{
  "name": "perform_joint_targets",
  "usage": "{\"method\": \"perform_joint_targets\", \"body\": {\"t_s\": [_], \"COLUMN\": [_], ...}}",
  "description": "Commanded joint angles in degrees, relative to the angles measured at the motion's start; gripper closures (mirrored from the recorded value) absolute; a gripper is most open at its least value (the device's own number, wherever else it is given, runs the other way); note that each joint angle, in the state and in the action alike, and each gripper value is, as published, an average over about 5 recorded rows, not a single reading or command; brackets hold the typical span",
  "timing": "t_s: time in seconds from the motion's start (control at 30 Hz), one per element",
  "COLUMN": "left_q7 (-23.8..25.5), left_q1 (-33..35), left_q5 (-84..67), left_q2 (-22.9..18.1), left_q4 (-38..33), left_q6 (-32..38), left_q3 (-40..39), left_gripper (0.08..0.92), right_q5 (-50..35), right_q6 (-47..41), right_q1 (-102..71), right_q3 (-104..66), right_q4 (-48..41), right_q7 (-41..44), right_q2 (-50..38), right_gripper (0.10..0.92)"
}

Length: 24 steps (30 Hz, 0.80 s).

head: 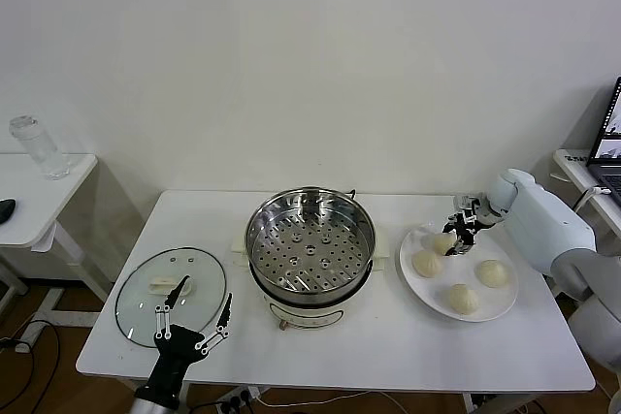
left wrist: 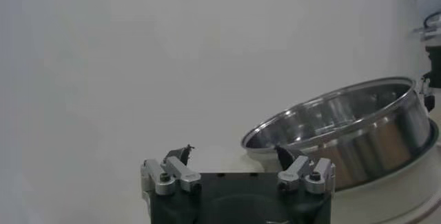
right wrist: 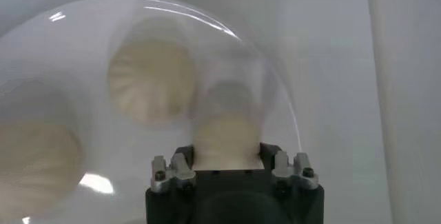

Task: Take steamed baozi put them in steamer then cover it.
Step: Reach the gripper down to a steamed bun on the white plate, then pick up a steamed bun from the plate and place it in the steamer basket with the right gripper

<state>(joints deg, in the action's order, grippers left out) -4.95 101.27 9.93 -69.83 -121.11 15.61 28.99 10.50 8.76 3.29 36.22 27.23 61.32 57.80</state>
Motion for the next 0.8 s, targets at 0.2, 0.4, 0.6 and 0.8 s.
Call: {"method": "perform_joint_targets", "body": {"t_s": [0.2, 0.4, 0.6, 0.8], "left_q7": [-0.04, -0.07, -0.10, -0.33], "left_q1": [0.21, 0.19, 0.14, 0.40], "left_q5": [0.09, 0.07, 0.08, 0.25], "left_q2": [0.25, 0.41, 0.29, 0.18], "left_q4": [-0.78, -1.29, -1.53, -2.10], "left_q6": [0.32, 0.46, 0.58, 0.47], "left_q3": [0.09, -0.05, -0.18, -0.40], "left_gripper": [0.177, 0.177, 0.177, 0.177], "right_q5": [-5.92, -5.88, -5.33, -0.62], "right_q6": [2.53, 13.13, 20.07, 25.31], "right_q1": [6.75, 18.92, 28.63, 30.09], "right_q3": [8.27, 16.17, 21.85, 23.55], "right_q4": [19.05, 32.65, 42.16, 45.19], "right_q7": [2.06, 3.17, 3.17, 2.91], "right_q2": [-8.34, -11.75, -9.05, -1.78], "right_gripper": [0.372, 0.357, 0.347, 0.345]}}
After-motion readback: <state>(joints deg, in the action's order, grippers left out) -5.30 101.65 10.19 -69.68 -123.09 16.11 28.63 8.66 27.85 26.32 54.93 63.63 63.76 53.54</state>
